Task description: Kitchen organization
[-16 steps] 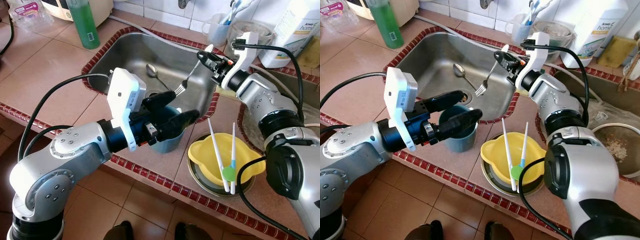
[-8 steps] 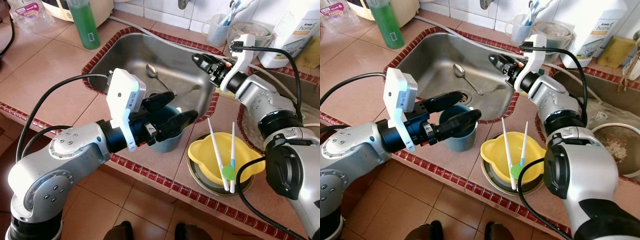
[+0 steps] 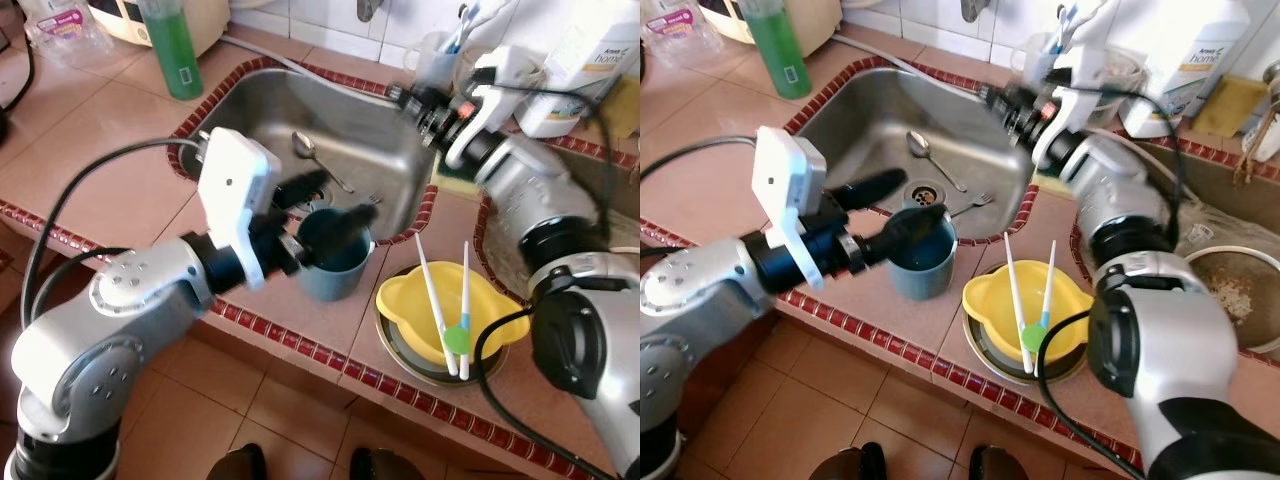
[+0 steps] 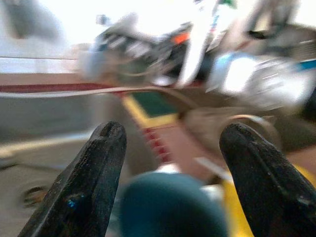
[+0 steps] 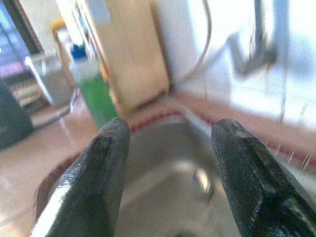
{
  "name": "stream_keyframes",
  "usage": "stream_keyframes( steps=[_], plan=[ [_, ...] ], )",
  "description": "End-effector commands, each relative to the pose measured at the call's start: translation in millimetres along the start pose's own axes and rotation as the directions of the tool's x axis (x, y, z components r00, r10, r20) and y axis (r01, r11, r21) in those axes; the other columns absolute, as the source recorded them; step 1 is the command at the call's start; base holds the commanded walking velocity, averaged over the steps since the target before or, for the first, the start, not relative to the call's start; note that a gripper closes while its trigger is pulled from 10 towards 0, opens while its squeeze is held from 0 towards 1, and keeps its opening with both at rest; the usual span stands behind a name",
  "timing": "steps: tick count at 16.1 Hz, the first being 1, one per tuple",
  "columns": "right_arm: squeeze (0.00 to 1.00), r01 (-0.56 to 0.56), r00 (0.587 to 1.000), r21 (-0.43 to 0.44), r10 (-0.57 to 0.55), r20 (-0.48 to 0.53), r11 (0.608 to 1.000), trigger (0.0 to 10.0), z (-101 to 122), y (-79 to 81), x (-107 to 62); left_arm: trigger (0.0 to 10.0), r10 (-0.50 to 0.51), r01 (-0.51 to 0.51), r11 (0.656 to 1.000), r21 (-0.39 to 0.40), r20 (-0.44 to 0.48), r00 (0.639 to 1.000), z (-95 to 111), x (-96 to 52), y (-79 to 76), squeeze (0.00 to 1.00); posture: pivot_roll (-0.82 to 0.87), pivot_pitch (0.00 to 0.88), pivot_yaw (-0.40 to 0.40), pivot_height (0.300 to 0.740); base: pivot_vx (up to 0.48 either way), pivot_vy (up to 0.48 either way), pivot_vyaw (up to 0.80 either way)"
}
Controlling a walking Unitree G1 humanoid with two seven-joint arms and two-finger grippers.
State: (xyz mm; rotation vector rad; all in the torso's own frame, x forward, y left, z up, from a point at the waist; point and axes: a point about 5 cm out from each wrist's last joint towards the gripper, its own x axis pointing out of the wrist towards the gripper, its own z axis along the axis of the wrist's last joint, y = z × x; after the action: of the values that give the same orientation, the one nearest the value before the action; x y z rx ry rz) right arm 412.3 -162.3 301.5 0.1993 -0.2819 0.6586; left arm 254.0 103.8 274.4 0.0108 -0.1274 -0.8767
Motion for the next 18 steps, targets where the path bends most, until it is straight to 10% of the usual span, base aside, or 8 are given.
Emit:
stream_keyframes(
  steps=[1, 4, 5, 6, 18],
  plan=[
    [1.00, 0.005, 0.995, -0.053, 0.000, 0.099, 0.999, 10.0, 24.7, -2.3, -1.5, 10.0, 0.053, -0.053, 0.998, 0.033, -0.003, 0.999, -0.9, 0.8, 6.8, 0.00, -0.07, 0.175, -0.042, 0.740, 0.000, 0.000, 0.00],
    [1.00, 0.008, 0.979, -0.139, 0.021, 0.205, 0.990, 10.0, 44.3, 0.9, -10.6, 10.0, 0.138, -0.135, 0.989, 0.054, -0.041, 0.990, -7.4, 3.0, 23.3, 0.00, -0.08, 0.141, -0.026, 0.740, 0.000, 0.000, 0.00],
    [0.20, 0.016, 0.974, -0.150, 0.018, 0.227, 0.989, 10.0, 47.6, 3.1, -15.0, 10.0, 0.151, -0.147, 0.987, 0.064, -0.062, 0.987, -10.8, 3.8, 26.7, 0.00, -0.08, 0.130, -0.021, 0.740, 0.000, 0.000, 0.00],
    [0.00, -0.001, 0.974, -0.163, 0.038, 0.225, 0.987, 10.0, 43.2, 8.8, -24.5, 10.0, 0.150, -0.144, 0.987, 0.069, -0.082, 0.985, -14.4, 4.9, 28.9, 0.00, -0.09, 0.111, -0.010, 0.740, 0.000, 0.000, 0.00],
    [0.00, -0.110, 0.991, -0.111, 0.117, 0.063, 0.988, 10.0, 9.8, 80.9, -138.2, 10.0, -0.003, 0.003, 1.000, 0.002, -0.124, 0.992, -19.9, 20.6, 32.7, 0.00, -0.22, 0.073, 0.065, 0.740, 0.000, 0.000, 0.00]
  ],
)
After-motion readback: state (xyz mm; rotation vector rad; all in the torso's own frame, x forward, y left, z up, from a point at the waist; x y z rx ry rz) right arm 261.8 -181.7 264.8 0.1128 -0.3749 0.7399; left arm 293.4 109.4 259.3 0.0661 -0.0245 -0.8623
